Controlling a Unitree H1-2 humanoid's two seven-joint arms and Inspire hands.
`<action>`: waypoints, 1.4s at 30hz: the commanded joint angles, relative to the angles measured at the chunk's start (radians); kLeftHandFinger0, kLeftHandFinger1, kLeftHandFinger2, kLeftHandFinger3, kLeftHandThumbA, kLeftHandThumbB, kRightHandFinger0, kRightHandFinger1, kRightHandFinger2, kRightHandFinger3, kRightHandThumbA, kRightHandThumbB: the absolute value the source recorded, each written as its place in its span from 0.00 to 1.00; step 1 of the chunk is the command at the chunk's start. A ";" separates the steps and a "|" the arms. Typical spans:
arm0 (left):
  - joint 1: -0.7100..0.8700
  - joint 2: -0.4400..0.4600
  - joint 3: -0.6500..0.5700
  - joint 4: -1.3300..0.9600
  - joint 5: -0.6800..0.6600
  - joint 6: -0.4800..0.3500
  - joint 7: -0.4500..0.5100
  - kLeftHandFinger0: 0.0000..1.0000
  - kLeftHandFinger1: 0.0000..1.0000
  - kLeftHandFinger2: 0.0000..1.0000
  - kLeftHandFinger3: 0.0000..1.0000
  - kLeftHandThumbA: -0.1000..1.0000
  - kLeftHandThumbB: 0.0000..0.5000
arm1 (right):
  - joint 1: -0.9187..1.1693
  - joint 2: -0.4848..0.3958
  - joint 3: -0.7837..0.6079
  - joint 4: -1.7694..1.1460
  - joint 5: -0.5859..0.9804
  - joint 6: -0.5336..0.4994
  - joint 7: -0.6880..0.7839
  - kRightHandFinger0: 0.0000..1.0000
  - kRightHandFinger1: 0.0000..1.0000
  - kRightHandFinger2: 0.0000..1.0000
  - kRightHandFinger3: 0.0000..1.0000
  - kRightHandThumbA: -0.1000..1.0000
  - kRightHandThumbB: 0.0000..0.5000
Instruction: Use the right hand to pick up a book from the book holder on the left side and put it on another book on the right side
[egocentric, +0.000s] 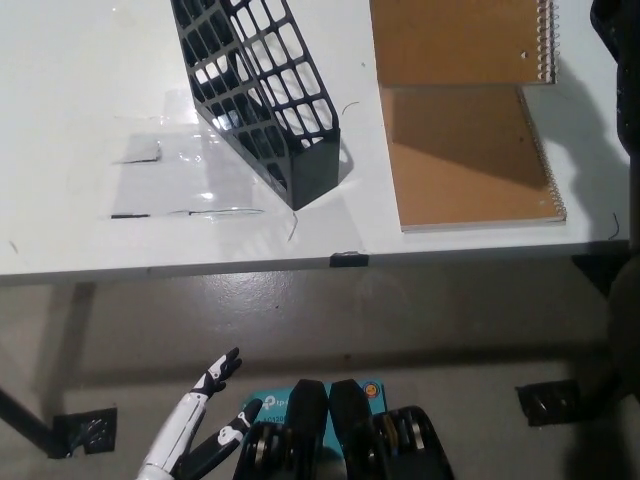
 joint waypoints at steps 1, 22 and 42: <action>-0.002 0.006 0.013 -0.015 -0.011 -0.041 0.013 1.00 1.00 1.00 1.00 0.79 0.33 | -0.071 -0.025 -0.003 0.009 0.047 -0.008 0.046 0.00 0.21 0.83 1.00 0.00 0.15; -0.002 -0.002 0.020 -0.026 0.000 -0.023 0.022 1.00 1.00 1.00 1.00 0.80 0.36 | -0.057 -0.080 -0.018 0.428 -0.080 -0.197 0.117 0.00 0.09 0.76 1.00 0.00 0.15; -0.002 -0.006 0.026 0.009 0.007 -0.061 0.035 1.00 1.00 1.00 1.00 0.80 0.35 | -0.033 -0.147 -0.005 0.505 -0.133 -0.255 0.161 0.00 0.13 0.77 1.00 0.00 0.20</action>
